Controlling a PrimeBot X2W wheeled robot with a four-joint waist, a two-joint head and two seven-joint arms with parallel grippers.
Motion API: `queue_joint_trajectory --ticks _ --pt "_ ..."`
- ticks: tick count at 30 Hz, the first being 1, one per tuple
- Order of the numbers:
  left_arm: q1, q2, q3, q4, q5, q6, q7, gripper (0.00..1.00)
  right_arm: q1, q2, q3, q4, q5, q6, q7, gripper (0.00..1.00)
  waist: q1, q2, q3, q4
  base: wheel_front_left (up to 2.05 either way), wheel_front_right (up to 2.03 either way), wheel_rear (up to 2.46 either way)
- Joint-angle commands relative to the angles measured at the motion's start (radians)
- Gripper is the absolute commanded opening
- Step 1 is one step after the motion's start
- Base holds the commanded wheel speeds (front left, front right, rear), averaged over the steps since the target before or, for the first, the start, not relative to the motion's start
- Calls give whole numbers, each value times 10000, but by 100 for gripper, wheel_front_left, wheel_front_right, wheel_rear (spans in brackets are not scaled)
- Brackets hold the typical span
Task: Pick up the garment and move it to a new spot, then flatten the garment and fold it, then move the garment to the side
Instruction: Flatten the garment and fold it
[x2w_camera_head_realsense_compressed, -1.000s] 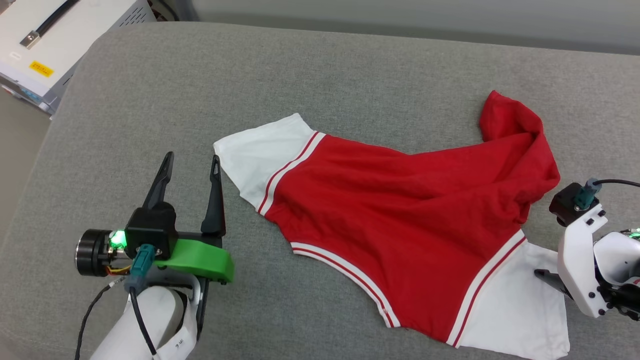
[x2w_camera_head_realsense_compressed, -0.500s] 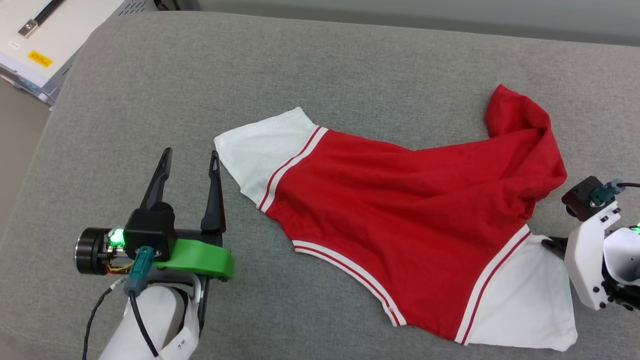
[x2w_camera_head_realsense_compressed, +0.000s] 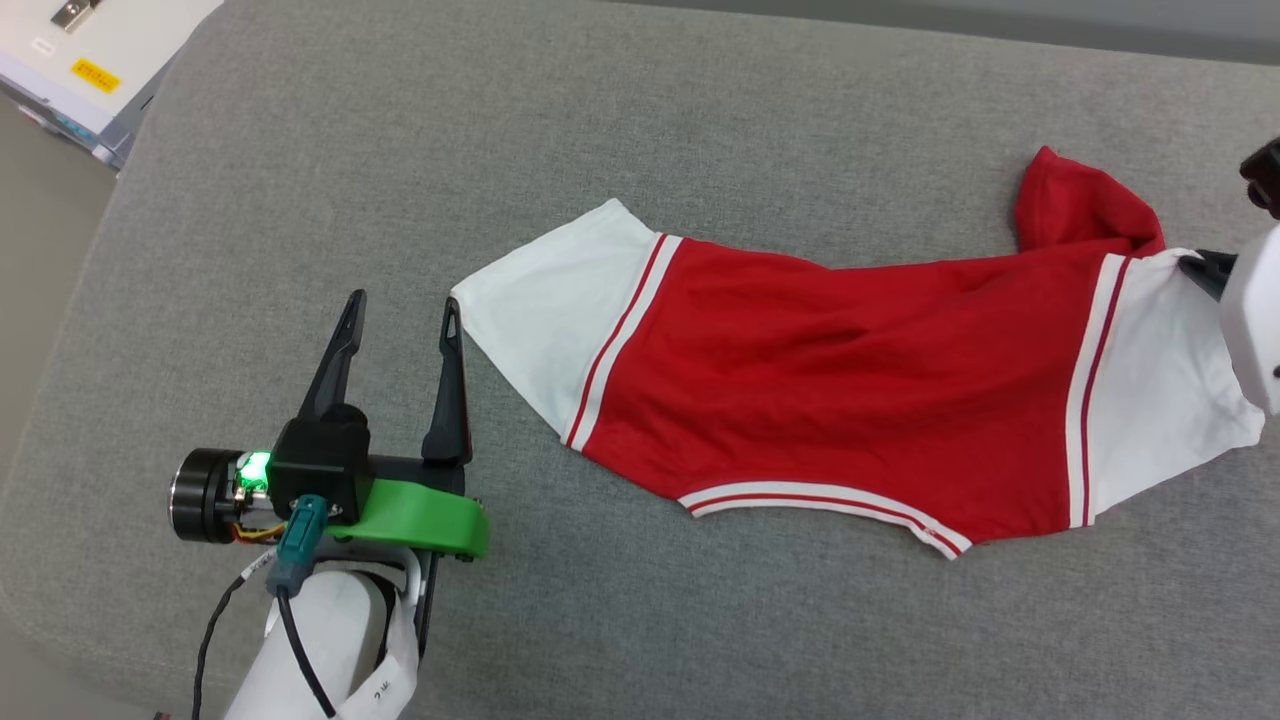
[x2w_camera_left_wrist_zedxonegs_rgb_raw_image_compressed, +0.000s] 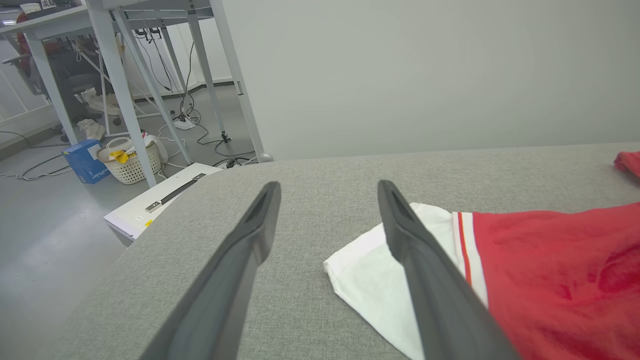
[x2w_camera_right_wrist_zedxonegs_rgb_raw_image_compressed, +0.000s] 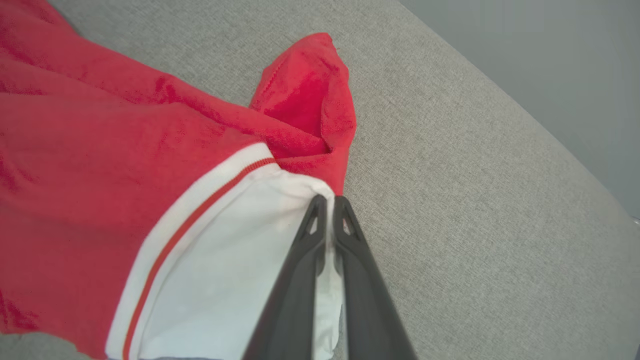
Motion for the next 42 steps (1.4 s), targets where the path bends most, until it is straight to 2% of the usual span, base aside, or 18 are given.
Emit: queue_joint_trajectory --ticks 1,8,11,14,21,25,28,34,42 --pt "-106 -110 68 -42 108 -81 -57 100 -313 252 121 288 -150 -15 125 0 0 40 296 204 0 0 0" --pt "-302 -489 368 -6 370 -342 -57 100 -853 1741 1098 2487 -546 -15 416 0 0 40 726 361 0 0 0" --pt "-322 -619 471 46 471 -434 -57 100 -754 2010 1465 3045 -363 -15 184 0 0 40 742 375 0 0 0" --pt "-269 -673 633 101 573 -506 -57 100 -798 1993 1627 3292 -236 -15 -657 100 0 40 610 267 0 0 0" --pt "35 -736 964 66 776 -596 -57 100 -657 1208 1476 2587 120 -15 -2928 100 0 40 3 -109 0 0 0" --pt "256 -780 1072 -3 854 -647 -57 100 -486 544 1057 1636 276 -15 -3383 100 0 40 -186 -331 0 0 0" --pt "346 -808 1118 -55 900 -709 -57 100 -493 68 636 906 387 -15 -3253 100 0 40 -229 -430 0 0 0" --pt "369 -899 1180 -165 1009 -795 -57 100 -544 -820 -62 -546 983 -15 -1855 100 0 40 -235 -451 0 0 0" --pt "357 -1013 1217 -309 1097 -929 -57 100 -307 -1795 -448 -1264 2403 -15 1561 100 0 40 2 -240 0 0 0"
